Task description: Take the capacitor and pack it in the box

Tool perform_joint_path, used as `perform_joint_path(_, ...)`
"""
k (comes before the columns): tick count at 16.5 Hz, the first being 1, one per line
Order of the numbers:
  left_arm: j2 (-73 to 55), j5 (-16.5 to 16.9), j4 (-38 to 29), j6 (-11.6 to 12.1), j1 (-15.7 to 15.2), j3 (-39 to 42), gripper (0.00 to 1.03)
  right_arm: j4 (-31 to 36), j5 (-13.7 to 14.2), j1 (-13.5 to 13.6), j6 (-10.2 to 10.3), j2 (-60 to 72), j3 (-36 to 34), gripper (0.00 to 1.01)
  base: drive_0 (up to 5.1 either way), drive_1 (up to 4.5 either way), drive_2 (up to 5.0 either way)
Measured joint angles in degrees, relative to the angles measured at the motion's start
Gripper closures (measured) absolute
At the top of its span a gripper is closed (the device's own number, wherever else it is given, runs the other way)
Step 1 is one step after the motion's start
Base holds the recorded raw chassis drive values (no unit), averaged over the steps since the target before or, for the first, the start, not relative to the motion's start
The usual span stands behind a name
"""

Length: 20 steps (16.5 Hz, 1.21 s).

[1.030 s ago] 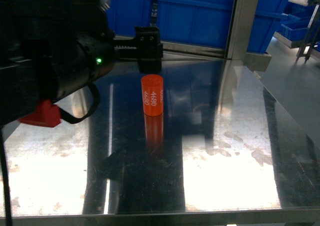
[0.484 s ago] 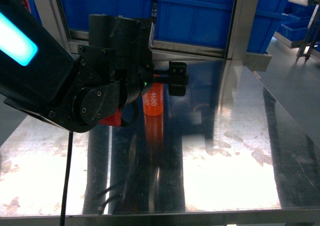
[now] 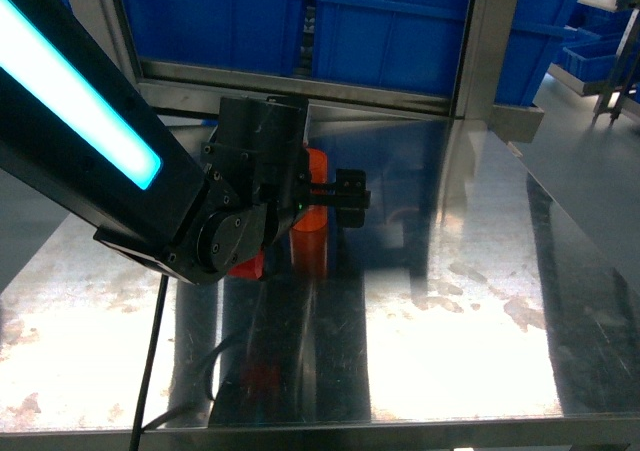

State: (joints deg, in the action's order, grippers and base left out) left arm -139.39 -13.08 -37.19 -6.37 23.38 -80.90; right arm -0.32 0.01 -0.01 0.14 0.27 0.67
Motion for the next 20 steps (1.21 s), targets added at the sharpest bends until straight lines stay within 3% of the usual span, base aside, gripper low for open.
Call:
perform_joint_path(4, 0.4, 0.9, 2.0, -2.3, -0.3, 0.3, 0.53, 0.0, 0.0, 0.0, 0.0, 0.0, 0.0, 0.03, 0.0, 0.00, 0.0)
perform_joint_path(5, 1.8, 0.9, 1.5, -3.3, -0.4, 2.0, 0.59, 0.0, 0.0, 0.0, 0.0, 0.0, 0.0, 0.03, 0.0, 0.00, 0.0)
perform_joint_path(9, 15.4, -1.5, -4.7, -4.1, -2.2, 14.6, 0.59, 0.0, 0.0, 0.0, 0.0, 0.0, 0.0, 0.03, 0.0, 0.00, 0.0)
perform_joint_path(11, 28.3, -6.2, -10.6, -1.7, -3.8, 28.7, 0.59, 0.0, 0.0, 0.0, 0.0, 0.0, 0.0, 0.03, 0.0, 0.00, 0.0)
perform_joint_path(14, 47.8, -8.2, -12.7, -0.6, -5.5, 48.3, 0.59, 0.0, 0.0, 0.0, 0.0, 0.0, 0.0, 0.03, 0.0, 0.00, 0.0)
perform_joint_path(16, 67.2, -8.1, -6.7, 0.9, -5.9, 61.5, 0.59, 0.0, 0.0, 0.0, 0.0, 0.0, 0.0, 0.03, 0.0, 0.00, 0.0)
perform_joint_path(18, 79.1, -9.0, 0.6, 1.6, -5.8, 66.8, 0.59, 0.0, 0.0, 0.0, 0.0, 0.0, 0.0, 0.03, 0.0, 0.00, 0.0)
perform_joint_path(20, 94.2, -12.7, 11.1, 1.9, -4.0, 69.9, 0.59, 0.0, 0.0, 0.0, 0.0, 0.0, 0.0, 0.03, 0.0, 0.00, 0.0)
